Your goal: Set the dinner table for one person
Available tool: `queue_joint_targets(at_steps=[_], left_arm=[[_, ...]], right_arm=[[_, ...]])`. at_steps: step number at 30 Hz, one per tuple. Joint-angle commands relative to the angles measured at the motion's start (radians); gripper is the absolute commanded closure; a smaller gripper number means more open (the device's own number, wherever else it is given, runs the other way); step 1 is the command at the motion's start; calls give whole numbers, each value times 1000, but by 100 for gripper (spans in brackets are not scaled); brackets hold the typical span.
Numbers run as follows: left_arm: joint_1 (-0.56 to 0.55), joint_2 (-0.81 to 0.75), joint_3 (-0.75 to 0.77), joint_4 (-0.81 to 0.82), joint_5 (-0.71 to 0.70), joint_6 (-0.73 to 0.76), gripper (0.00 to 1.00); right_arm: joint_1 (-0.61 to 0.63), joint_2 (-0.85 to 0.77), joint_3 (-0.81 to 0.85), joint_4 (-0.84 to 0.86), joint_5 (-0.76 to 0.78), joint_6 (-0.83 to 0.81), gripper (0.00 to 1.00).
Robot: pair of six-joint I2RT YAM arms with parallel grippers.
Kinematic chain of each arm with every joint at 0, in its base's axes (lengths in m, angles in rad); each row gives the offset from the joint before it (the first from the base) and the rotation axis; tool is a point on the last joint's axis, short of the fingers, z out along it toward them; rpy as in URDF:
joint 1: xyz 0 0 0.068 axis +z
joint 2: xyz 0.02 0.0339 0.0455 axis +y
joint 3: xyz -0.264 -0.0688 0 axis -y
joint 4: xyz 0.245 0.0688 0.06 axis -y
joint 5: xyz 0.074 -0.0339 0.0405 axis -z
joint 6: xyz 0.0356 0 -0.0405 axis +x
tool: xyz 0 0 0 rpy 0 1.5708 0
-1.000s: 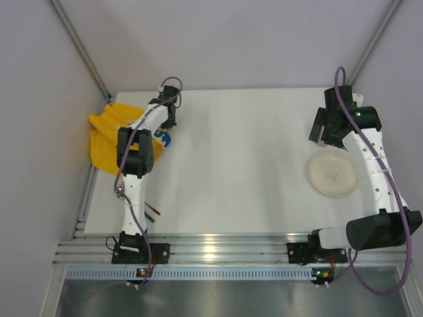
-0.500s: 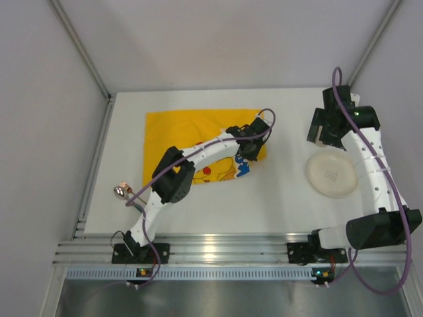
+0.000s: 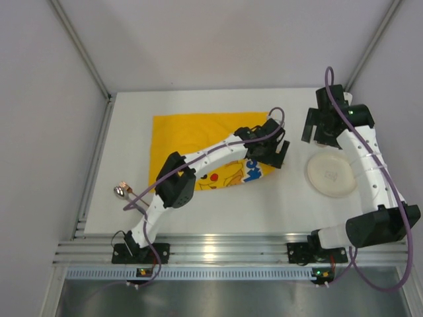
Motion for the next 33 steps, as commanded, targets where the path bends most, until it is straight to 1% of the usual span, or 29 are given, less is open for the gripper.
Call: queue_joint_targets(at_steps=[1,3,4,5,7,9,11,12,13,14,17,22,25,29,33], left_arm=[[-47,-17,65,-25,61,-46,2],[-52,-79,37,-26,64,-58,2],[-52,-110,-10,-22,62,-64,2],[-52,-177,-36,-15,41,-75,2],[-50,-242,-107,-18,16,-81,2],[-49,-329,-147,-47,-32,-84,2],[-49,-414,-219,-62,-71,-84,2],[-47,-443,-251,-68,-101,-83,2],[-44,-471,-316,-71,-114,-80,2],[-43,-524,-351,-70,-122,-78,2],[-30,-613,-475,-72,-154,-75,2],[-7,-722,-648,-64,-186,-100,2],[16,-784,-731,-44,-174,-130,2],[28,-837,-799,-15,-175,-152,2],[40,-859,-814,-35,-214,-169,3]], right_arm=[[13,-58,-6,13,62,-5,0],[6,-59,6,25,80,-12,0],[3,-59,11,33,85,-15,0],[-10,-58,23,48,86,-16,0],[-35,-42,44,62,73,-7,0],[-92,-21,83,85,45,-7,0],[-139,33,135,97,33,-8,0],[-151,85,156,97,30,-12,0],[-161,111,179,96,27,-12,0],[-194,137,201,94,20,-10,0],[-236,235,288,99,5,-22,0],[-257,408,383,122,-85,-51,0],[-257,497,460,129,-111,-62,0],[-256,585,531,142,-136,-67,1],[-257,680,565,145,-165,-71,3]])
